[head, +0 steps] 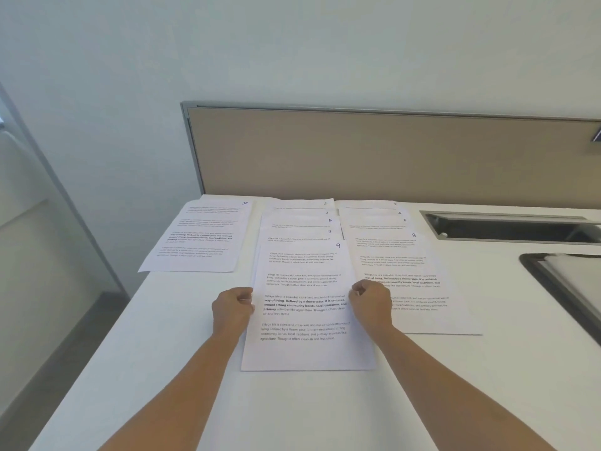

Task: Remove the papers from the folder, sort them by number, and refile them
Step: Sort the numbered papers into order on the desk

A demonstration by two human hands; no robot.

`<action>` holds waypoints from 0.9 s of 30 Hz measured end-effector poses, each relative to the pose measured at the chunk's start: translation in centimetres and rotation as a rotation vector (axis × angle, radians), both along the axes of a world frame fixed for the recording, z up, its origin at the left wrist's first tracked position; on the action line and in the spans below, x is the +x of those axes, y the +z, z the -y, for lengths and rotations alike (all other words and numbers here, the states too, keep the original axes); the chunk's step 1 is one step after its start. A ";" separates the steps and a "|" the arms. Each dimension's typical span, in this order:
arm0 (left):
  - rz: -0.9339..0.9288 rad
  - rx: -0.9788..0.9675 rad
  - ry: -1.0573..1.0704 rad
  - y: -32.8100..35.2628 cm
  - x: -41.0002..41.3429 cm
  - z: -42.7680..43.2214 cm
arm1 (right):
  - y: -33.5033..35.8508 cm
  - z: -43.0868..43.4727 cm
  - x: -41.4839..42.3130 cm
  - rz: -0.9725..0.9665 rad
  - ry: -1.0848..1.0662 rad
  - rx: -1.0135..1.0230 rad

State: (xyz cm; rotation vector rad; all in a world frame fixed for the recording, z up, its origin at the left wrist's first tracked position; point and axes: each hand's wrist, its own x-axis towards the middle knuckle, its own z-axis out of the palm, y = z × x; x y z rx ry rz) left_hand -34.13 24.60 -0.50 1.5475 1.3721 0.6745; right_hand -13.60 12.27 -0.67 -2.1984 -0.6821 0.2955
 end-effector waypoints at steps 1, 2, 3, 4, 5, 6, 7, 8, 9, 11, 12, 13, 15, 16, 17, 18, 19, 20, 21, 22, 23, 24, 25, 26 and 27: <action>-0.005 0.008 0.009 0.0 0.0 -0.1 | 0.0 -0.1 0.1 0.008 0.007 -0.004; -0.009 0.020 0.012 -0.1 0.1 -0.2 | -0.1 -0.1 0.1 0.018 0.013 -0.013; -0.011 0.030 0.011 -0.2 0.1 -0.2 | -0.2 -0.2 0.2 0.026 0.019 -0.024; -0.012 0.037 0.010 -0.2 0.1 -0.2 | -0.3 -0.3 0.3 0.033 0.025 -0.032; -0.013 0.042 0.011 -0.3 0.1 -0.3 | -0.4 -0.4 0.4 0.033 0.032 -0.037; -0.014 0.048 0.011 -0.3 0.1 -0.3 | -0.5 -0.4 0.5 0.032 0.038 -0.039; -0.016 0.054 0.013 -0.3 0.0 -0.3 | -0.6 -0.5 0.5 0.027 0.042 -0.041; -0.018 0.061 0.015 -0.4 0.0 -0.4 | -0.7 -0.6 0.5 0.022 0.050 -0.043; -0.017 0.065 0.017 -0.5 0.0 -0.4 | -0.8 -0.7 0.4 0.020 0.061 -0.048; -0.010 0.065 0.019 -0.5 0.0 -0.6 | -0.9 -0.8 0.3 0.027 0.076 -0.064; -0.007 0.065 0.018 -0.5 0.0 -0.6 | -0.9 -0.9 0.3 0.032 0.077 -0.072; -0.005 0.064 0.016 -0.5 -0.1 -0.7 | -0.8 -0.9 0.2 0.037 0.078 -0.078; -0.003 0.064 0.012 -0.6 -0.1 -0.8 | -0.7 -0.9 0.2 0.053 0.077 -0.084; -0.002 0.062 0.011 -0.6 -0.2 -0.9 | -0.6 -0.9 0.2 0.069 0.076 -0.088; 0.001 0.059 0.012 -0.6 -0.2 -1.0 | -0.5 -0.9 0.1 0.091 0.074 -0.095; 0.002 0.056 0.012 -0.6 -0.2 -1.1 | -0.4 -0.9 0.1 0.118 0.071 -0.100; -0.001 0.056 0.013 -0.6 -0.3 -1.2 | -0.2 -0.9 0.0 0.150 0.065 -0.102; -0.007 0.056 0.013 -0.6 -0.4 -1.4 | -0.1 -1.0 -0.1 0.181 0.058 -0.101; -0.010 0.057 0.014 -0.5 -0.6 -1.6 | 0.1 -1.2 -0.2 0.201 0.053 -0.097; -0.010 0.060 0.015 -0.5 -0.7 -1.8 | 0.2 -1.3 -0.4 0.211 0.055 -0.088; -0.008 0.066 0.016 -0.5 -1.0 -2.1 | 0.4 -1.6 -0.6 0.213 0.065 -0.074; -0.007 0.074 0.017 -0.4 -1.2 -2.3 | 0.5 -1.9 -0.9 0.212 0.081 -0.060; -0.008 0.085 0.019 -0.3 -1.5 -2.7 | 0.6 -2.2 -1.3 0.216 0.104 -0.050; -0.015 0.102 0.019 -0.2 -1.8 -3.2 | 0.8 -2.6 -1.7 0.221 0.132 -0.042; -0.031 0.128 0.015 -0.1 -2.2 -3.7 | 1.0 -3.1 -2.3 0.228 0.163 -0.029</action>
